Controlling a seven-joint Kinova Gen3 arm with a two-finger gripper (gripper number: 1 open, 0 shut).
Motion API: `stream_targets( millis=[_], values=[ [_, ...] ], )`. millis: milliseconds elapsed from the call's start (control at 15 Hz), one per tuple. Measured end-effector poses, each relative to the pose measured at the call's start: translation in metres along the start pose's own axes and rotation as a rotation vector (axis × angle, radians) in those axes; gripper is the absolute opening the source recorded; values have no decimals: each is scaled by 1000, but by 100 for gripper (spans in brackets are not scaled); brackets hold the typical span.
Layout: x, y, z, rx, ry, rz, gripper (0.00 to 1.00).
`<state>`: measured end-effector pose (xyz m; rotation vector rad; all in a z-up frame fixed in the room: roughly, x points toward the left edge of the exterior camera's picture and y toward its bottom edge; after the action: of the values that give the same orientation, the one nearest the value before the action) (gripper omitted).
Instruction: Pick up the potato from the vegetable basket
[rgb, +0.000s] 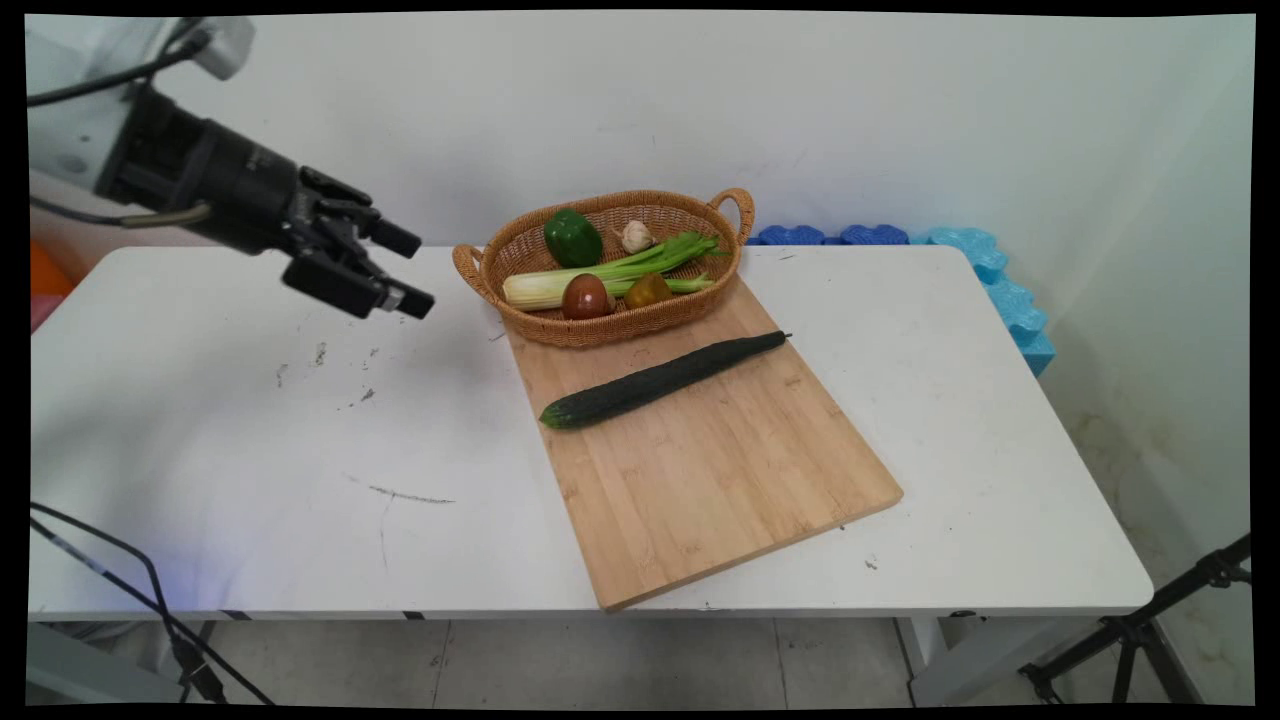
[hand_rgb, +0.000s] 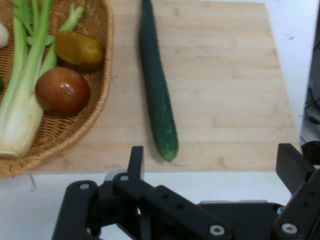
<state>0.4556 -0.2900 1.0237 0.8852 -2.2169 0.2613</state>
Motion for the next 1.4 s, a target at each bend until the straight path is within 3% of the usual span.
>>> stream_targets(
  millis=[333,733,1067,1400],
  values=[
    [28,-25,33,82,-38,4,100],
    [62,-73,101,214,-99,-41,100],
    [85,-104,168,285,-114,-165,100],
    [103,-122,229,326,-129,-328,100]
  ],
)
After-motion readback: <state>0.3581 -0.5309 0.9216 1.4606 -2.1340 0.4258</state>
